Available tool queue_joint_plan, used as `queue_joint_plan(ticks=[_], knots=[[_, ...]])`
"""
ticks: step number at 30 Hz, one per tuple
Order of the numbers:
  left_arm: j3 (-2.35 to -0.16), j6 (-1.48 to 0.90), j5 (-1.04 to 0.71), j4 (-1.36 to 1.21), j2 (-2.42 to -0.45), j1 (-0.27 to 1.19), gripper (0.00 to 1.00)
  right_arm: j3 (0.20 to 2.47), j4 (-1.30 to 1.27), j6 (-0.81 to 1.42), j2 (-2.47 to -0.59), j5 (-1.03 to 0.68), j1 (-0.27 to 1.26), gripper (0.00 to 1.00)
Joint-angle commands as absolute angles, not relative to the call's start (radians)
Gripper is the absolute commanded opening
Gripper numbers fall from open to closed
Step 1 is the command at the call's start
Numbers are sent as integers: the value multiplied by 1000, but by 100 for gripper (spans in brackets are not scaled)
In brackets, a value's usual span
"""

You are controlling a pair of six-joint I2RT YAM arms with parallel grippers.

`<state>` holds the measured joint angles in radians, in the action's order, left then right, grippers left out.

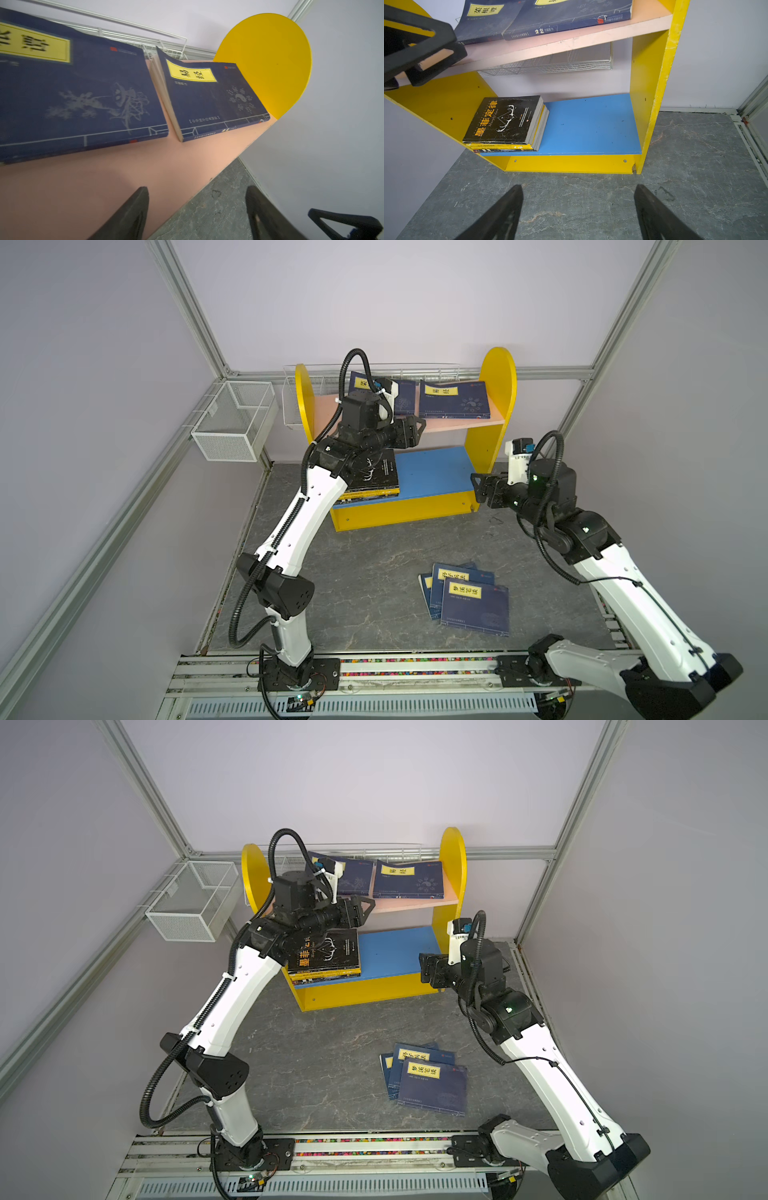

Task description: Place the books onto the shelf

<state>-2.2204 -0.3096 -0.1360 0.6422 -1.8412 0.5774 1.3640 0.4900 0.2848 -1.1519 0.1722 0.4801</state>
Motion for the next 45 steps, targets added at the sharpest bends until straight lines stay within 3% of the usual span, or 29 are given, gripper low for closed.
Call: queue_joint_plan(ticks=[1,7,14,29,33,40,45], knots=[[-2287,-284,30,756,-1873,536,78,1382,495,272,-1146,182,473,87],[-2537,-347,155,831,-1995,409,84,1375,486,296,-1149,143,474,86],[-2626,-393,203,796,-2115,328,89,1371,486,300,-1152,127,475,86],[-2650,-423,-196,656,-2237,299,81,1341,478,288,-1156,133,474,86],[-2652,-436,-238,652,-2263,298,74,1331,475,277,-1158,148,473,86],[-2627,-426,-309,660,-2266,301,48,1327,476,272,-1172,148,469,86],[-2549,-427,-358,604,-2218,315,39,1321,471,280,-1178,139,469,86]])
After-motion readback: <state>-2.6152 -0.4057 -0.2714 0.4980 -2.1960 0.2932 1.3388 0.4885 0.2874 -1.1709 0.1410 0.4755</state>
